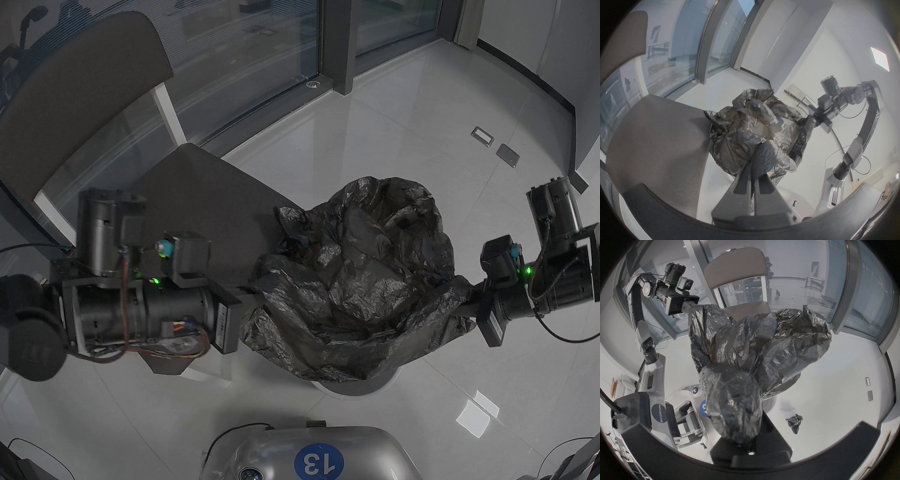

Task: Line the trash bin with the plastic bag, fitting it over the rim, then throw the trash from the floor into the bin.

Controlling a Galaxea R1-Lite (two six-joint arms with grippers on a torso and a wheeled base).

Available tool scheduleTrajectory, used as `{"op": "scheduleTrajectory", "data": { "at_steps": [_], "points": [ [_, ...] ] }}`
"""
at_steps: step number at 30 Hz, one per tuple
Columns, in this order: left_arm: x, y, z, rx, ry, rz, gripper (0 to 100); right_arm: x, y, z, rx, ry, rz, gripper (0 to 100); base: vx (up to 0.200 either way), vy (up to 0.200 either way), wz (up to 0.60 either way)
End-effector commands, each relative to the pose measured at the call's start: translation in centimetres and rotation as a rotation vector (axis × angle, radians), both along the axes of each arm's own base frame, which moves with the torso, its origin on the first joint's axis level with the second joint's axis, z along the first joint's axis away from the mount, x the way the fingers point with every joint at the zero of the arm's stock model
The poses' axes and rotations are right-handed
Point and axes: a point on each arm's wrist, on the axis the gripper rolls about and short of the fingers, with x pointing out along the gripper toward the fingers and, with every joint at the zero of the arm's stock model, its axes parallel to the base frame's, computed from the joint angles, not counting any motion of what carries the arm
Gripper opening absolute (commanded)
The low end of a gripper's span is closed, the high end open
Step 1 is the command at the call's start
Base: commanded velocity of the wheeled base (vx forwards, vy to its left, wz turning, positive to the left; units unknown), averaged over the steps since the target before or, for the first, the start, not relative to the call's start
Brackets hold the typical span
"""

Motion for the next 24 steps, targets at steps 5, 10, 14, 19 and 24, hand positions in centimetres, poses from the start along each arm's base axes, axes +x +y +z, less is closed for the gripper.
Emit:
{"op": "scheduleTrajectory", "data": {
  "at_steps": [5,10,14,19,24],
  "points": [
    [2.8,-4.0,-3.7,0.093,0.08,-0.011,0,-2.4,-2.4,-0.7,0.014,-0.005,-0.058,0,0.0,0.0,0.0],
    [2.6,-4.1,-3.9,0.099,0.089,-0.014,0,-2.3,-2.7,-0.7,0.017,-0.007,-0.071,0,0.0,0.0,0.0],
    [2.8,-4.2,-4.2,0.107,0.095,-0.012,0,-2.3,-2.9,-0.9,0.014,0.002,-0.08,0,0.0,0.0,0.0],
    [3.0,-4.3,-4.6,0.119,0.105,-0.009,0,-2.4,-3.2,-1.0,0.013,0.003,-0.091,0,0.0,0.0,0.0],
    [3.1,-4.0,-4.3,0.12,0.094,0.009,0,-2.4,-3.2,-1.3,0.01,0.015,-0.09,0,0.0,0.0,0.0]
  ]
}}
